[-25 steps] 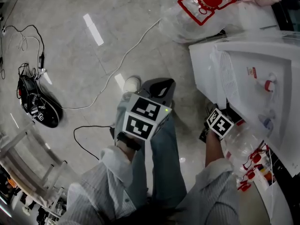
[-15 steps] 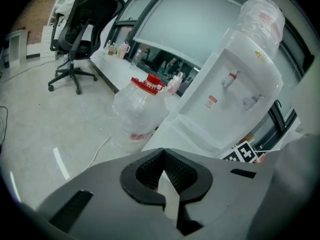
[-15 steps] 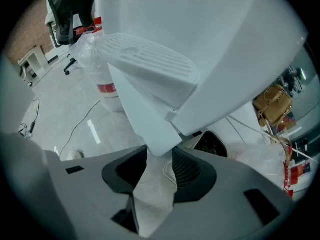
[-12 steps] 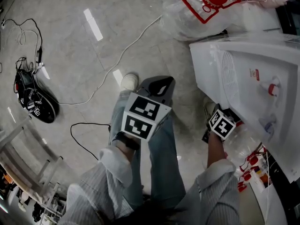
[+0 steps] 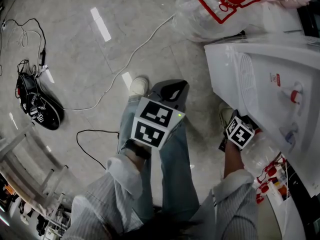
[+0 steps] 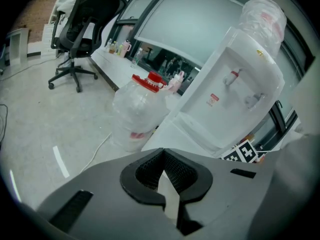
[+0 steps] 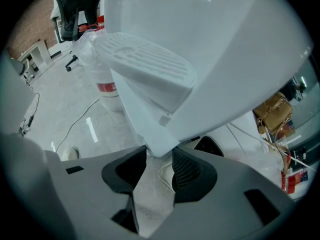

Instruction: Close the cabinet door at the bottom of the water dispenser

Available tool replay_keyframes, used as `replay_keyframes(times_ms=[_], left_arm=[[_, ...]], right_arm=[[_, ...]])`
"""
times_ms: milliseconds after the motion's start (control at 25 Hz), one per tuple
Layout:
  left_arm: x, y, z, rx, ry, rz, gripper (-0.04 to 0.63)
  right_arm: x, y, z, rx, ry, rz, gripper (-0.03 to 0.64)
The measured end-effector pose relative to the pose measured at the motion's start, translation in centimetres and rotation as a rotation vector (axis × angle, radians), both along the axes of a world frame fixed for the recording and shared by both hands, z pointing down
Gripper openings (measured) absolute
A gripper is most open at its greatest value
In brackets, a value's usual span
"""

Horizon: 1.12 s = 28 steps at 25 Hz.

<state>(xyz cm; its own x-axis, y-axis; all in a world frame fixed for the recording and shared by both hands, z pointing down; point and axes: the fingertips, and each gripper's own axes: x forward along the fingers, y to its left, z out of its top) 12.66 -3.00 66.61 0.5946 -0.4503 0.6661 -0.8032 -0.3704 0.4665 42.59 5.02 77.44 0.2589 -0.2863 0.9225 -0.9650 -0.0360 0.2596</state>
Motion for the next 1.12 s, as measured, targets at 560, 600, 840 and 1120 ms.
replay_keyframes(times_ms=[560,600,840,1120], left_arm=[[1.0,-0.1,0.4,-0.005,-0.002,0.036,0.011],[1.0,0.0,0.4,-0.005,-0.002,0.04,0.011],[1.3,-0.1,0.3,-0.003,0.0,0.029,0.011],[2.2,0.2,-0.6,0.006,-0.003,0.046,0.011]], right_arm=[[1.2,-0.7,0.0,0.012,0.032,-0.017,0.156],[1.8,-1.0,-0.1,0.012,0.045,0.002,0.156],[2.5,-1.5,-0.1,-0.002,0.05,0.002,0.152],[2.2,-1.2,-0.2,0.0,0.05,0.078,0.15]])
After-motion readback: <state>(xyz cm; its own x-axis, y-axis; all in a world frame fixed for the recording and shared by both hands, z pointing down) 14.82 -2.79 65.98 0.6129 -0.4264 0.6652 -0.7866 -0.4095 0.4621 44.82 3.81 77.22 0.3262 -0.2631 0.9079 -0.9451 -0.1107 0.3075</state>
